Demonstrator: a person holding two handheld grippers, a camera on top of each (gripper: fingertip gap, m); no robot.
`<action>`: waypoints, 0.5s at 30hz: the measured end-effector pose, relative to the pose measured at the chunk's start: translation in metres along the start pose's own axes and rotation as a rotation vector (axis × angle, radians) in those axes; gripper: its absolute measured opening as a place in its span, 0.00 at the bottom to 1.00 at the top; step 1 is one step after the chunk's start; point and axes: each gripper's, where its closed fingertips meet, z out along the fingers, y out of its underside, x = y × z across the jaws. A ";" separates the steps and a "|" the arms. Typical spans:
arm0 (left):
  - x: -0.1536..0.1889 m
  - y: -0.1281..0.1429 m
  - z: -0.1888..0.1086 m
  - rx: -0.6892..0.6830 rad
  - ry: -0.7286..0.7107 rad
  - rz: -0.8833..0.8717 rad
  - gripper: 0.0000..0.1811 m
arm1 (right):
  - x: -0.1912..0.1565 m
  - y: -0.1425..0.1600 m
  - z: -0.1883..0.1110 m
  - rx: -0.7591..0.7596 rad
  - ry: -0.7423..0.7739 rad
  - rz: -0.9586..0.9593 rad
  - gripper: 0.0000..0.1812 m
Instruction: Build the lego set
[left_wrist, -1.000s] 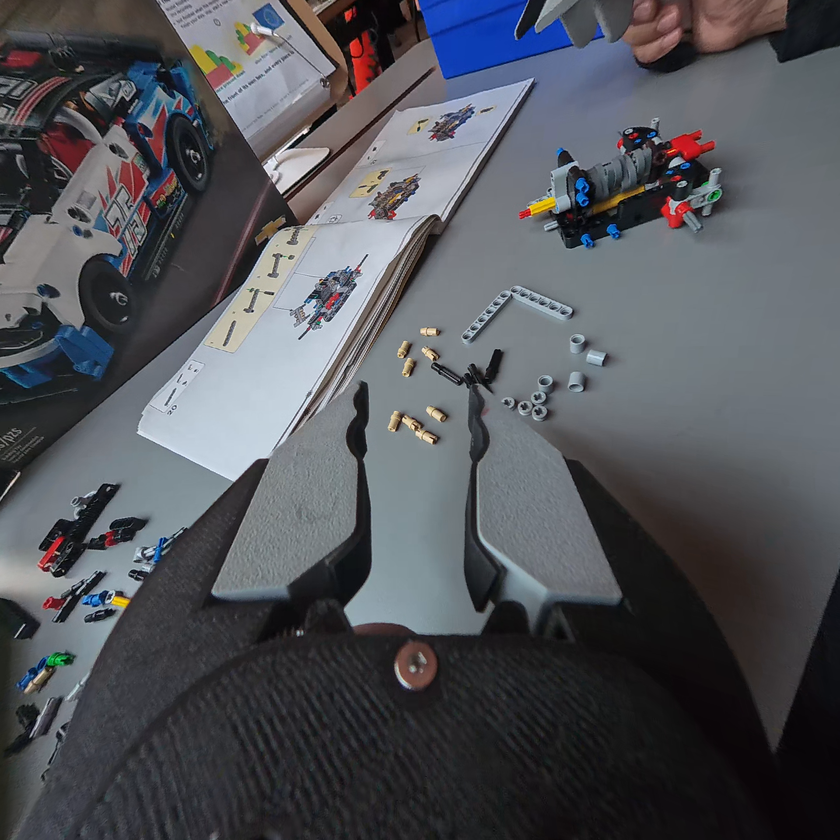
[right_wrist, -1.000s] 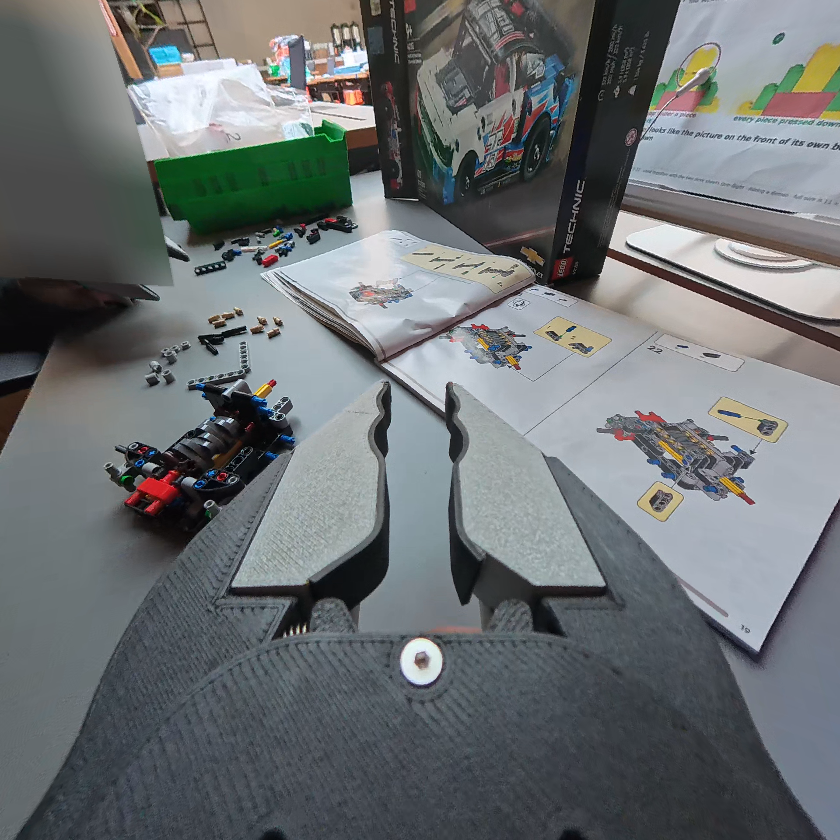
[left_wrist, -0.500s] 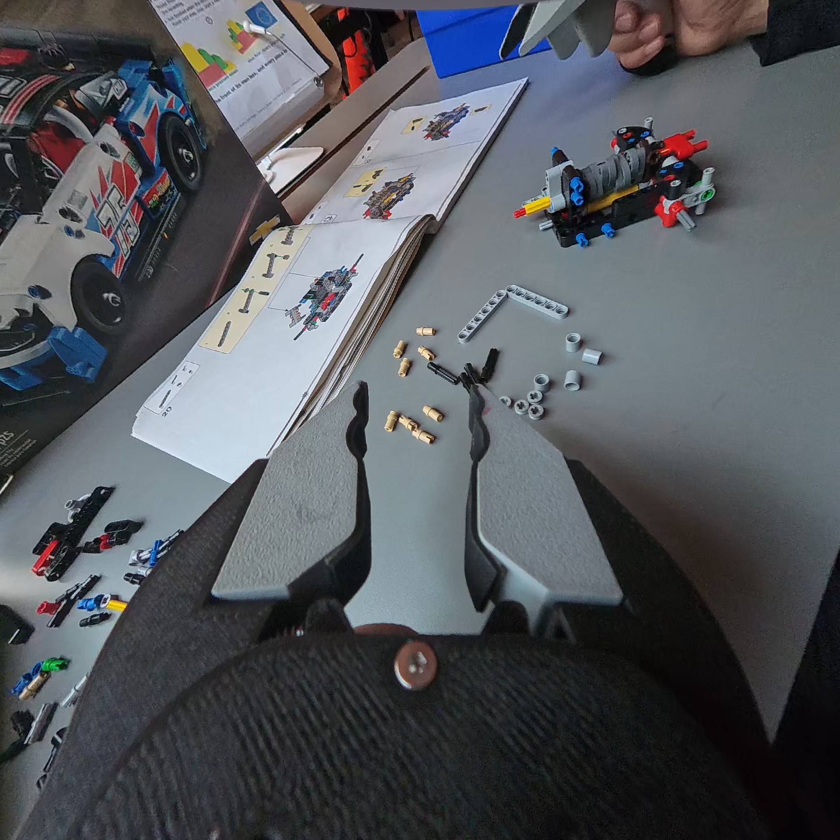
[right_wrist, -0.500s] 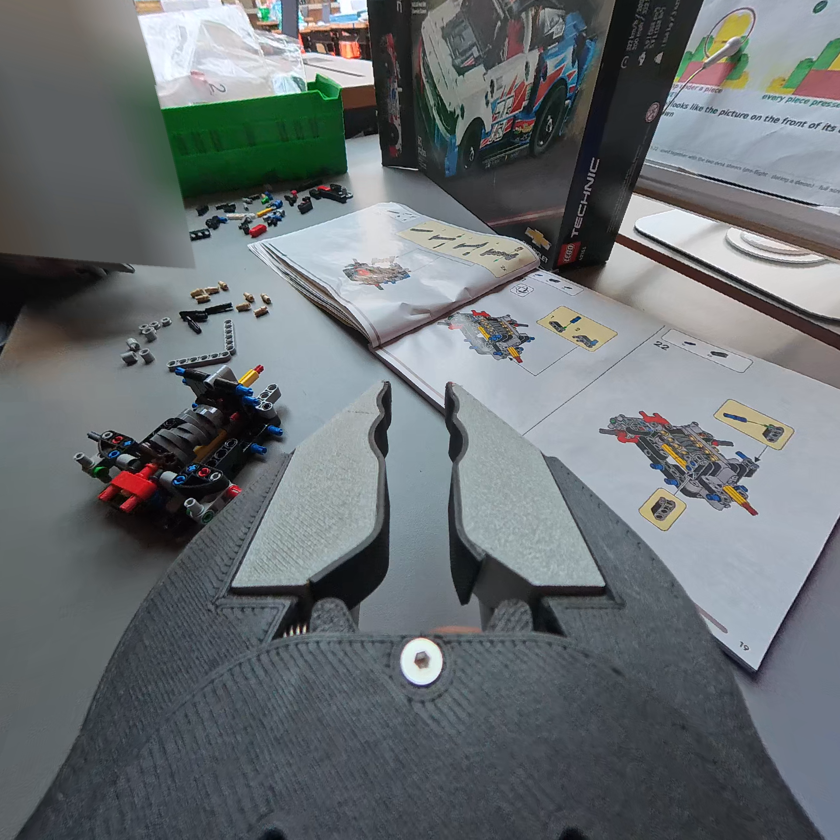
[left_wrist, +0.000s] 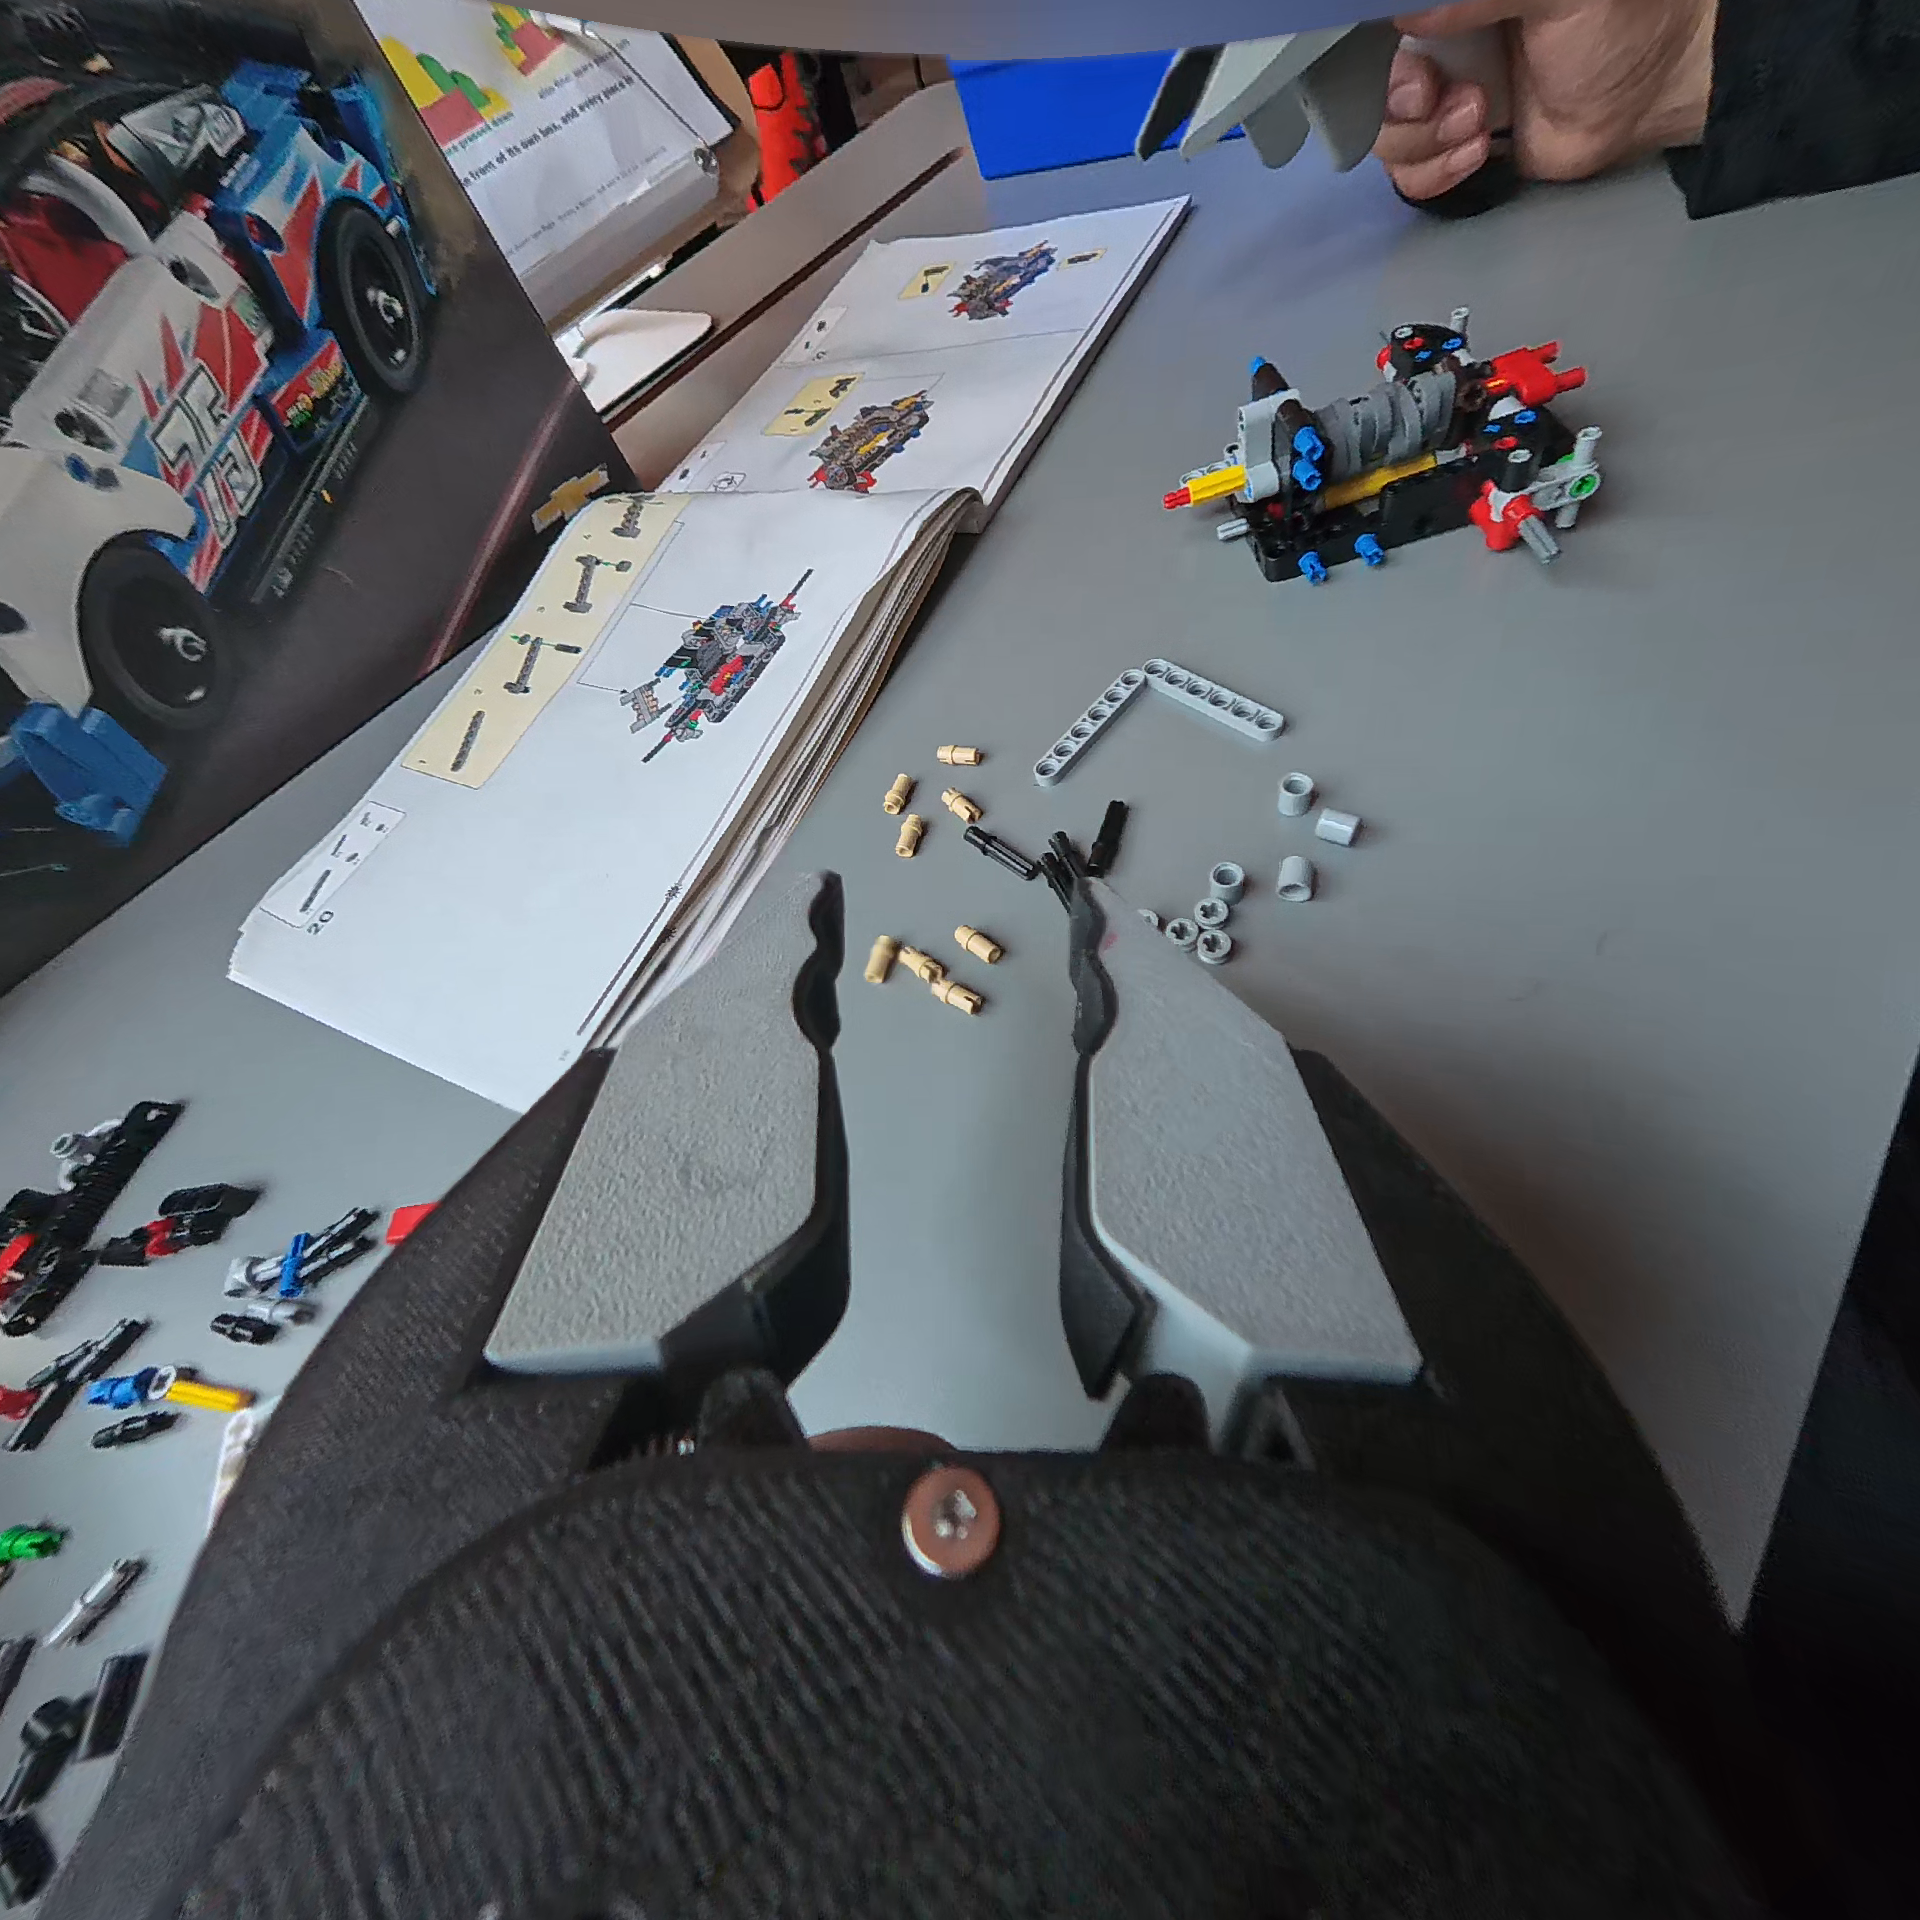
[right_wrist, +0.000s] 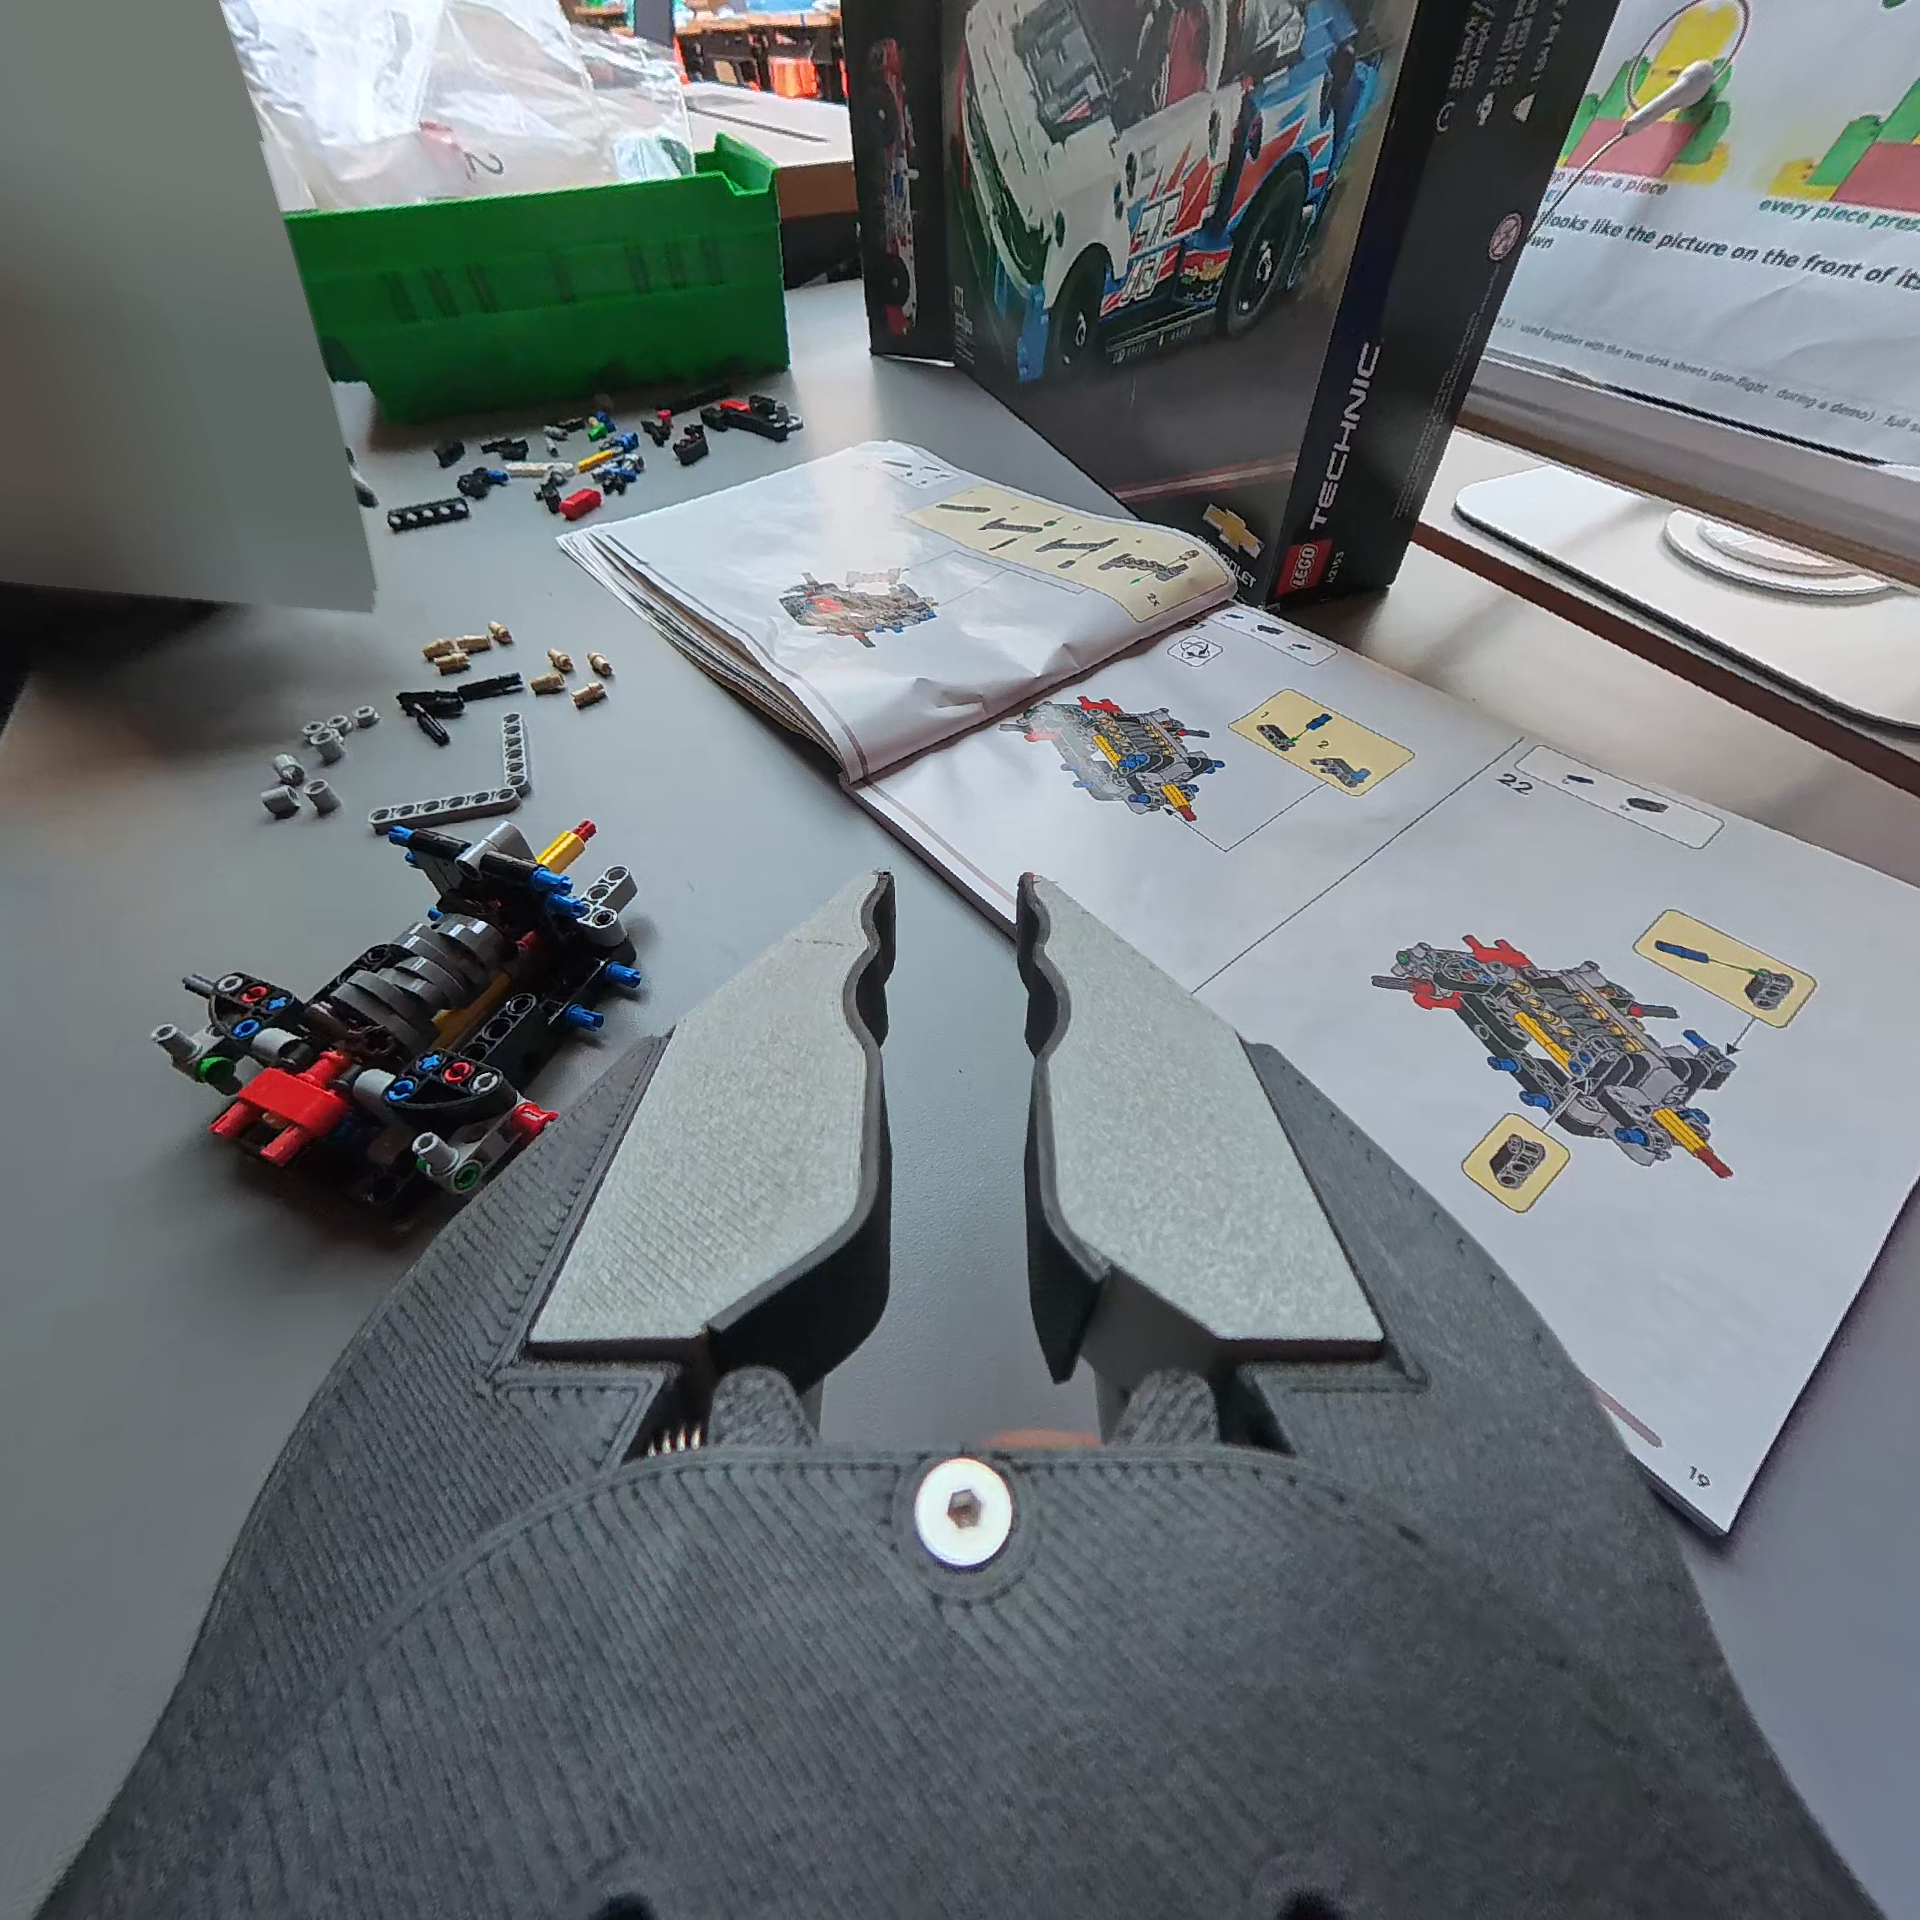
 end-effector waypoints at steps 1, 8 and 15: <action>0.001 0.000 0.000 -0.001 0.015 -0.007 0.23 | 0.000 0.000 0.000 0.000 0.002 -0.002 0.11; 0.007 0.000 0.000 -0.001 0.069 -0.010 0.20 | -0.002 0.000 0.000 -0.002 0.012 -0.034 0.10; 0.036 0.017 0.010 -0.131 0.252 0.057 0.18 | -0.006 -0.002 -0.001 0.013 0.001 -0.039 0.09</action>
